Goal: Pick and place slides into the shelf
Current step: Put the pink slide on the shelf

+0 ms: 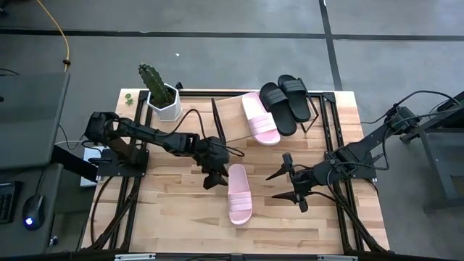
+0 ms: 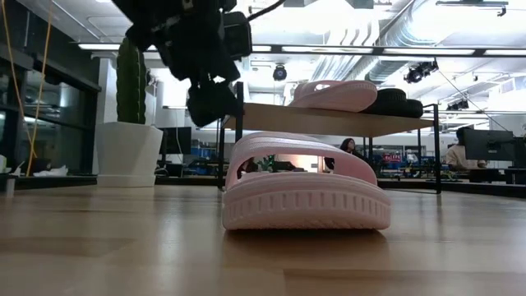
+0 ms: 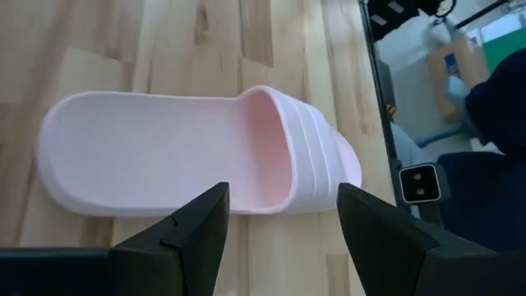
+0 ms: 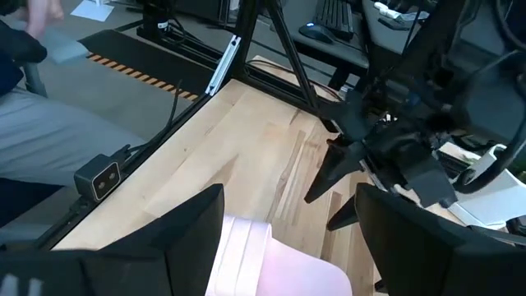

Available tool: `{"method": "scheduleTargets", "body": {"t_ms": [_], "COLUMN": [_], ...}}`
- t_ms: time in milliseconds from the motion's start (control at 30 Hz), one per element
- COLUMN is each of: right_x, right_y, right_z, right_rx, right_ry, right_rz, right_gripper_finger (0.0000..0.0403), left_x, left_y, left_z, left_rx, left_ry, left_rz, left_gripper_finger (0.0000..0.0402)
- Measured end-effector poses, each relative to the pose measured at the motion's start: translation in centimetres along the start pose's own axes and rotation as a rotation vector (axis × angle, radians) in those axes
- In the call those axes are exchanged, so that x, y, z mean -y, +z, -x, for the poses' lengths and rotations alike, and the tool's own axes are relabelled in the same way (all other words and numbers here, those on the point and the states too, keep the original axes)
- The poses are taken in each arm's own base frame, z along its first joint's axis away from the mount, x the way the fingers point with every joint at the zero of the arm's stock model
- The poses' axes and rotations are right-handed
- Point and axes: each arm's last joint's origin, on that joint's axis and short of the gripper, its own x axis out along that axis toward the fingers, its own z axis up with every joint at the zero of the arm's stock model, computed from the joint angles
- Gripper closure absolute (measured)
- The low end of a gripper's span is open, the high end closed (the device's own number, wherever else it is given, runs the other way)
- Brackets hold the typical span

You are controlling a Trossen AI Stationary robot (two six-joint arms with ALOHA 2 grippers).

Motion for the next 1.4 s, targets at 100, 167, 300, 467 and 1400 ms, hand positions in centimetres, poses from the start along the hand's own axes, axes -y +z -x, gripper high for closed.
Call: {"method": "scheduleTargets", "body": {"t_ms": [100, 167, 300, 467, 1400], "right_x": [0.0, 0.0, 0.0, 0.0, 0.0], "right_y": [0.0, 0.0, 0.0, 0.1, 0.0], "right_z": [0.0, 0.0, 0.0, 0.0, 0.0], "right_rx": [0.000, -0.001, 0.002, 0.006, -0.002], "right_ry": [0.000, -0.003, -0.005, -0.008, -0.013], "right_rz": [0.000, 0.000, -0.001, 0.001, -0.005], "right_gripper_finger": [0.0137, 0.0137, 0.0137, 0.0137, 0.0137], "left_x": [0.0, 0.3, 0.6, 0.2, 1.9], "left_y": [-0.7, -0.9, -1.4, -1.4, -2.2], "left_z": [-0.7, -1.4, -3.1, -4.9, -6.8], "left_rx": [-0.013, -0.014, -0.017, -0.011, -0.017], "left_ry": [-0.011, -0.019, -0.053, -0.097, -0.108], "left_rz": [0.012, 0.000, -0.011, 0.005, -0.021], "left_gripper_finger": [0.0185, 0.0185, 0.0185, 0.0185, 0.0186]}}
